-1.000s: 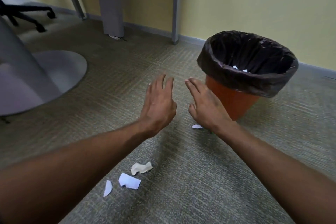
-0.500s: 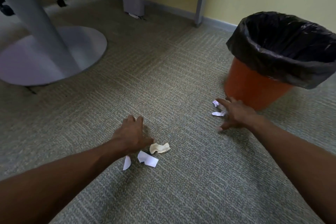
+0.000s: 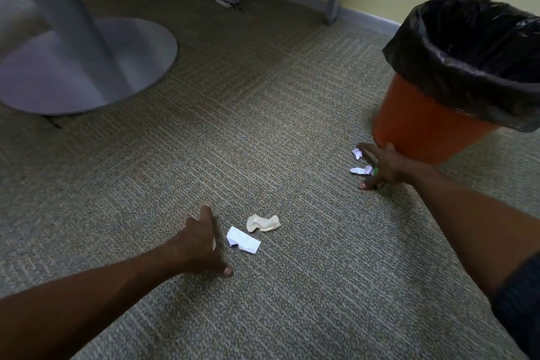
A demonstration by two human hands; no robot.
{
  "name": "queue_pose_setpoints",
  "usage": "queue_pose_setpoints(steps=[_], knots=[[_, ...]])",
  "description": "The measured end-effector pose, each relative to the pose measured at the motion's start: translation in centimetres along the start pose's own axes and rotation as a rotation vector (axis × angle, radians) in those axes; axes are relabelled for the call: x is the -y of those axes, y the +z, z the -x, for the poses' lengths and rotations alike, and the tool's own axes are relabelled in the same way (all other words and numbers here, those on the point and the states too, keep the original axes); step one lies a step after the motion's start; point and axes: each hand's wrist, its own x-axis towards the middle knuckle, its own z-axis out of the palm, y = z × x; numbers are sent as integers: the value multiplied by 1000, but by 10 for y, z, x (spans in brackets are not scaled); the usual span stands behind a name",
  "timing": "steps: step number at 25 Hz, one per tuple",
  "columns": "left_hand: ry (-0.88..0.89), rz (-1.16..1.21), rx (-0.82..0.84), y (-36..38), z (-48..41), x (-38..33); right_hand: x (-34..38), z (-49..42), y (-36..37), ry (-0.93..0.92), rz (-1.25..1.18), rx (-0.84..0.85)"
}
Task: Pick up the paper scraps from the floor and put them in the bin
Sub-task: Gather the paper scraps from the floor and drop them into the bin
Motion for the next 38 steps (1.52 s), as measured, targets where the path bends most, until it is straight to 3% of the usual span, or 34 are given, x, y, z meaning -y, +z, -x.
queue_pose_setpoints(steps=[7, 12, 20, 32, 38], knots=[[177, 154, -112, 16, -11, -27, 33, -7, 11, -100, -38, -75], [300, 187, -185, 17, -23, -53, 68, 14, 35, -227, -143, -7], [313, 185, -211, 14, -36, -75, 113, 56, 62, -359, -164, 67], [288, 319, -216, 12, -41, -97, 135, 87, 102, -324, -350, 19], [316, 420, -296, 14, -35, -105, 128, 94, 114, -261, -480, -115]])
